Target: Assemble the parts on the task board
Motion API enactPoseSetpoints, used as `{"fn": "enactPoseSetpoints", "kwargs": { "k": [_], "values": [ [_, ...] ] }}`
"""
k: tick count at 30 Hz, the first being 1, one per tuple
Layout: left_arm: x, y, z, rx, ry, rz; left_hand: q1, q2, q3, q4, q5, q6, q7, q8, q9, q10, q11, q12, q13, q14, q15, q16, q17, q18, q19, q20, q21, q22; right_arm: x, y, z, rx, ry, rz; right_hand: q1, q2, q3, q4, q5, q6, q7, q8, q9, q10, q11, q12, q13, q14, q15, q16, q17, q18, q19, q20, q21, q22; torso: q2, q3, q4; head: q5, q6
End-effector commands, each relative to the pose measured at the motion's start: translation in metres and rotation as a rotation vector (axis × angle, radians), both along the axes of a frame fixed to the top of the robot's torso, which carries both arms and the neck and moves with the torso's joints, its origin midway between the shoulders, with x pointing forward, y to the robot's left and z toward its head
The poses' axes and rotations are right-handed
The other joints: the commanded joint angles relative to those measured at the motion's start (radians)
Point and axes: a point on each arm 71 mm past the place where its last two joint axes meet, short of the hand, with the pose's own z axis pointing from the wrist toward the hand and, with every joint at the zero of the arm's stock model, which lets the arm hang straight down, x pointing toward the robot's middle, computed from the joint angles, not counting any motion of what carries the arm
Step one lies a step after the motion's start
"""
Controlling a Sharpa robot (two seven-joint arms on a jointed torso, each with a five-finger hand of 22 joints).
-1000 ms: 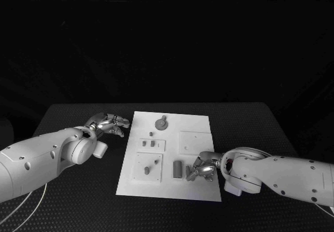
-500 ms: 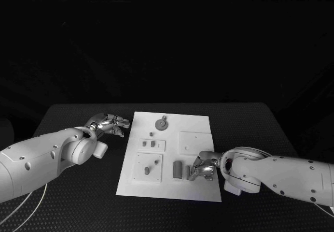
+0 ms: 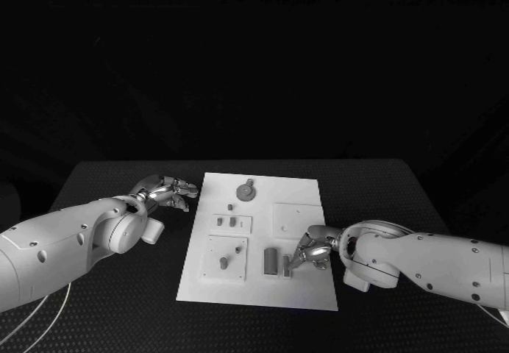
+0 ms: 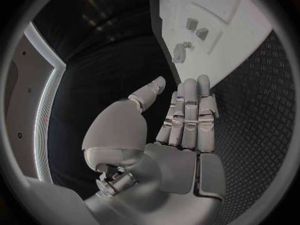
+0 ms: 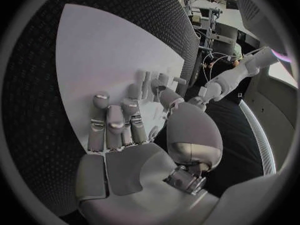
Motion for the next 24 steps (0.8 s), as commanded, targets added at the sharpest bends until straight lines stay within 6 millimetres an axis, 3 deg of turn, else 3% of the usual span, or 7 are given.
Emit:
{"fn": "enactPoseSetpoints", "kwargs": {
  "k": [1,5,9,17,19,21,24],
  "values": [
    [0.0,-0.003,0.001,-0.012,-0.006,-0.013,-0.01,0.002,0.0,0.004,0.005,0.003,0.003,0.005,-0.001,-0.007,0.002,0.001,-0.001,0.006,0.0,-0.005,0.001,0.014,0.005,0.002,-0.004,0.001,0.007,-0.002,0.004,0.106,0.021,-0.021,-0.008,-0.022,0.007,0.019,0.002,-0.042,0.034,-0.009,-0.004,-0.008,0.011,-0.001,0.004,-0.006,0.01,-0.006,0.001,0.021,-0.008,0.005,-0.005,0.005,-0.002,0.0002,-0.0017,0.0,0.016],
    [0.0,-0.003,0.002,-0.013,-0.011,-0.012,-0.011,0.002,0.0,0.004,0.005,0.003,0.003,0.005,-0.001,-0.007,0.002,0.002,-0.001,0.006,0.0,-0.005,0.001,0.014,0.004,0.002,-0.005,0.002,0.025,-0.011,0.017,0.157,-0.024,-0.043,-0.022,-0.032,-0.004,0.03,-0.001,-0.061,0.042,-0.014,-0.003,-0.019,0.019,0.005,0.009,-0.016,0.018,-0.004,0.004,0.021,-0.017,0.008,-0.006,0.009,-0.006,0.0007,-0.002,0.002,0.039],
    [0.0,-0.001,0.002,-0.02,-0.016,-0.001,-0.012,0.001,-0.001,0.005,0.005,0.005,0.002,0.007,0.0,-0.005,0.001,0.002,0.0,0.004,0.0,-0.007,0.001,0.014,0.002,0.002,-0.006,0.002,0.048,-0.021,0.035,0.262,-0.108,-0.082,-0.023,-0.018,-0.02,0.024,0.0,-0.068,0.045,-0.012,0.001,-0.028,0.022,0.011,0.013,-0.026,0.022,-0.004,0.005,0.021,-0.028,0.01,-0.007,0.012,-0.02,0.0026,-0.0048,0.009,0.061],
    [0.007,0.001,0.007,-0.048,-0.029,0.024,-0.013,0.001,-0.001,0.003,0.005,0.015,-0.003,0.014,0.002,-0.002,0.002,0.004,0.001,-0.007,0.001,-0.016,0.0,0.01,-0.009,0.004,-0.015,0.004,0.099,-0.045,0.056,0.473,-0.27,-0.223,0.005,0.096,-0.057,-0.088,0.002,-0.101,0.057,-0.015,0.004,-0.102,0.036,-0.071,-0.045,-0.115,0.037,-0.115,-0.054,0.013,-0.139,0.055,-0.084,-0.008,-0.047,0.0055,-0.0111,0.022,0.091],
    [0.009,0.001,0.008,-0.052,-0.031,0.026,-0.014,0.002,0.0,0.003,0.004,0.021,-0.006,0.017,0.002,-0.001,0.002,0.004,0.001,-0.013,0.003,-0.022,-0.002,0.008,-0.015,0.006,-0.019,0.003,0.106,-0.048,0.056,0.501,-0.28,-0.249,0.018,0.11,-0.052,-0.087,0.002,-0.109,0.061,-0.016,0.004,-0.125,0.043,-0.126,-0.089,-0.151,0.044,-0.173,-0.084,0.003,-0.182,0.071,-0.124,-0.024,-0.054,0.0048,-0.0114,0.022,0.093],
    [0.012,0.002,0.009,-0.061,-0.036,0.027,-0.018,0.004,0.002,0.003,-0.001,0.026,-0.008,0.021,0.003,0.002,0.005,0.005,0.002,-0.034,0.007,-0.05,-0.013,0.002,-0.038,0.011,-0.036,-0.002,0.118,-0.049,0.057,0.519,-0.307,-0.26,0.046,0.132,-0.043,-0.084,0.002,-0.129,0.076,-0.021,0.003,-0.163,0.058,-0.242,-0.188,-0.212,0.069,-0.295,-0.148,-0.015,-0.264,0.098,-0.205,-0.06,-0.06,0.0046,-0.0126,0.026,0.103],
    [0.019,0.003,0.011,-0.082,-0.052,0.035,-0.03,0.005,0.013,0.004,-0.006,0.031,-0.013,0.025,0.003,0.011,0.011,0.008,0.005,-0.087,0.034,-0.163,-0.057,-0.02,-0.124,0.034,-0.082,-0.039,0.133,-0.05,0.058,0.558,-0.328,-0.272,0.075,0.142,-0.037,-0.079,0.003,-0.165,0.1,-0.028,-0.002,-0.219,0.097,-0.461,-0.386,-0.311,0.163,-0.536,-0.275,-0.049,-0.404,0.142,-0.346,-0.129,-0.074,0.0045,-0.0154,0.035,0.111]
  ]
}}
